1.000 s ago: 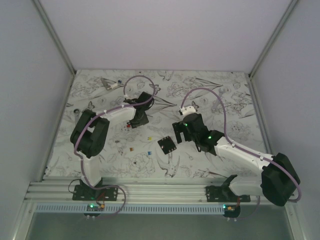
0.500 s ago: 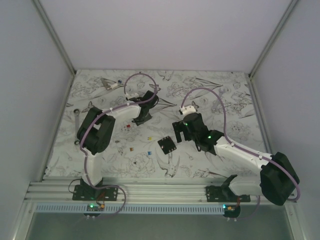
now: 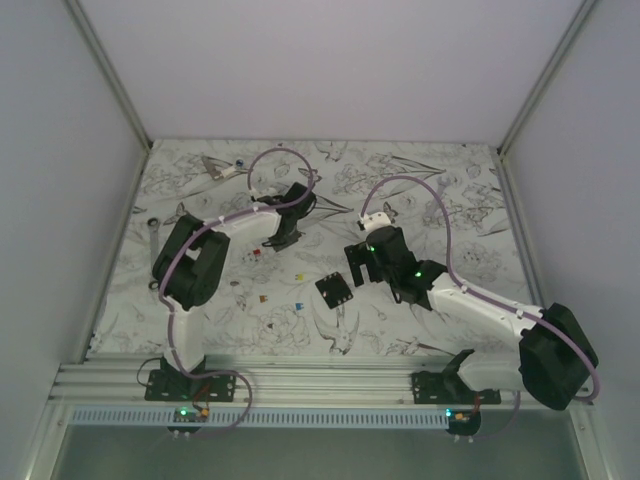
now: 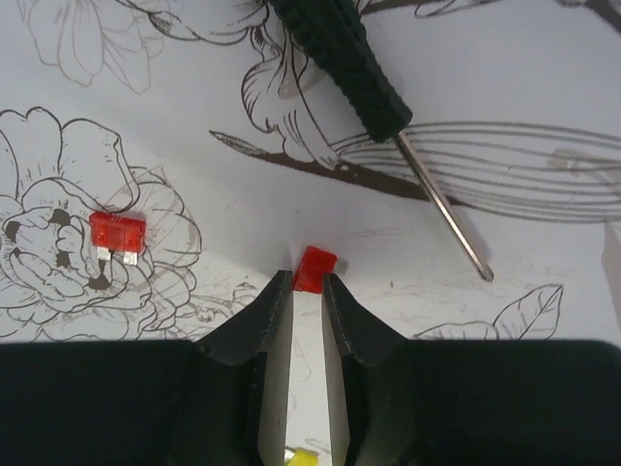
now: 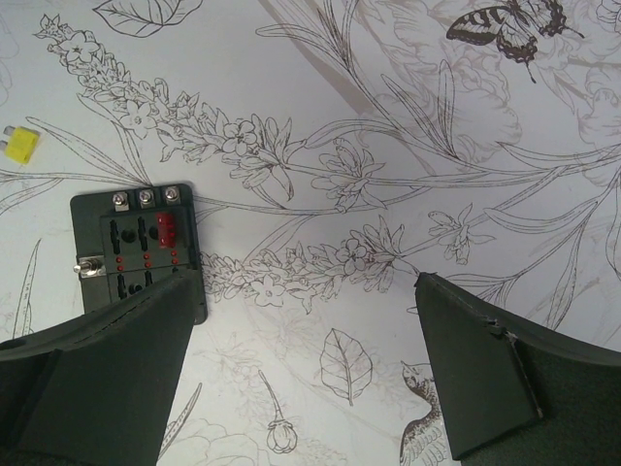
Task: Snap on the fuse box
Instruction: Adjust the fuse at the center of the board.
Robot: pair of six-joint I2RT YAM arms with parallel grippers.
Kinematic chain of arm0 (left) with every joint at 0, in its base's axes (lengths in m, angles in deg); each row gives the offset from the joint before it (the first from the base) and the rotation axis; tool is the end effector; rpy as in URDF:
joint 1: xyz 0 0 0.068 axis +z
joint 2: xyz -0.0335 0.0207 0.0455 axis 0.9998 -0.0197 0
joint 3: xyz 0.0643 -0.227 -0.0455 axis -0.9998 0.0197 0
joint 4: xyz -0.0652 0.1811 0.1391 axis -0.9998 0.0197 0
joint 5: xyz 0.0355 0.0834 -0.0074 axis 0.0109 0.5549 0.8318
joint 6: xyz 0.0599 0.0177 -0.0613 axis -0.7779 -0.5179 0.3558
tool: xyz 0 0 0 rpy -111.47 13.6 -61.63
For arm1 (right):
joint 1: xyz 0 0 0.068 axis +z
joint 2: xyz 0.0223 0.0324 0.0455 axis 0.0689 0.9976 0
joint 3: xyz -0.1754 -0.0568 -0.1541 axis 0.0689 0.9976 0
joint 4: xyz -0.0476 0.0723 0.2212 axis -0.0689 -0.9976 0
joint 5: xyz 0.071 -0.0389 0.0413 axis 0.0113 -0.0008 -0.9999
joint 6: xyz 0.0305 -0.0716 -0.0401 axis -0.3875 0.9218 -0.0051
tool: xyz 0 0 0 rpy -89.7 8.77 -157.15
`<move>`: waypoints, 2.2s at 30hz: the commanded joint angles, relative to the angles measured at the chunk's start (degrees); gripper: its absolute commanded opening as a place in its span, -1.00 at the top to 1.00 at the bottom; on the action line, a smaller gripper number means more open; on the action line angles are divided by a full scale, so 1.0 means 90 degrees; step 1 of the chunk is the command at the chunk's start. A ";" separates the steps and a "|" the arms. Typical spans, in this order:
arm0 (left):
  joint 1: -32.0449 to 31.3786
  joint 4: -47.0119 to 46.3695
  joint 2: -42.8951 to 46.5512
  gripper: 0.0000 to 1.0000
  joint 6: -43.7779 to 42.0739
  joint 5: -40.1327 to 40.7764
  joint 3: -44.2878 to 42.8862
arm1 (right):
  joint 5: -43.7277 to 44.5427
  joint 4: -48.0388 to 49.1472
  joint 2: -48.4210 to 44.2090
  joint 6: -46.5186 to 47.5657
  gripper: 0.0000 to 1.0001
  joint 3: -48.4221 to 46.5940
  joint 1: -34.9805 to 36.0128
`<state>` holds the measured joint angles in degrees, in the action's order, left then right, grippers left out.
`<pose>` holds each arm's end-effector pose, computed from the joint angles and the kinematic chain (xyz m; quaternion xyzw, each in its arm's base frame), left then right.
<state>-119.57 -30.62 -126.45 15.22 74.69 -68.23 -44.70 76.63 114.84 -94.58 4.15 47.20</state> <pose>0.3603 -0.1764 0.1156 -0.3181 0.8932 -0.0372 0.3157 0.2216 0.1746 0.1740 -0.1731 0.8862 0.0597 0.4255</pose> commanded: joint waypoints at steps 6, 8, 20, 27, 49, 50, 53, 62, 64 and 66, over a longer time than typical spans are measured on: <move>0.0094 0.0493 0.0584 0.70 -0.1278 -0.0373 0.0860 | -0.0026 0.0192 -0.0055 0.0016 -0.99 0.0023 -0.0046; 0.0200 0.0502 0.0762 0.70 -0.1554 -0.0403 0.1046 | -0.0043 0.0196 -0.0061 0.0019 -0.99 0.0023 -0.0049; 0.0647 0.0593 0.1182 0.43 -0.2201 -0.0526 0.1162 | -0.0147 0.0177 -0.0150 -0.0009 -0.99 0.0032 -0.0049; 0.0592 0.0585 0.1400 0.20 -0.2187 -0.0763 0.1237 | -0.0185 0.0197 -0.0083 0.0005 -0.99 0.0023 -0.0048; 0.0735 0.0558 0.1244 0.15 0.1404 0.0211 0.1573 | -0.0272 0.0240 0.0084 0.0091 -0.99 0.0033 -0.0043; 0.0735 0.0572 0.1205 0.15 0.1404 0.0218 0.1565 | -0.0266 0.0251 0.0105 0.0088 -0.99 0.0033 -0.0048; 0.0735 0.0689 0.1026 0.16 0.1372 0.0124 0.1408 | -0.0281 0.0249 0.0138 0.0089 -0.99 0.0023 -0.0044; 0.0725 0.0697 0.0830 0.21 0.1339 -0.0098 0.1290 | -0.0276 0.0257 0.0120 0.0089 -0.99 0.0032 -0.0044; 0.0725 0.0696 0.0843 0.30 0.1322 -0.0177 0.1320 | -0.0279 0.0250 0.0116 0.0085 -0.99 0.0023 -0.0047; 0.0708 0.0702 0.0865 0.42 0.1271 -0.0238 0.1378 | -0.0275 0.0254 0.0110 0.0086 -0.99 0.0028 -0.0044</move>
<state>-112.88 -26.46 -117.34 26.26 73.86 -56.49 -47.26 76.95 115.71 -94.23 4.24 47.20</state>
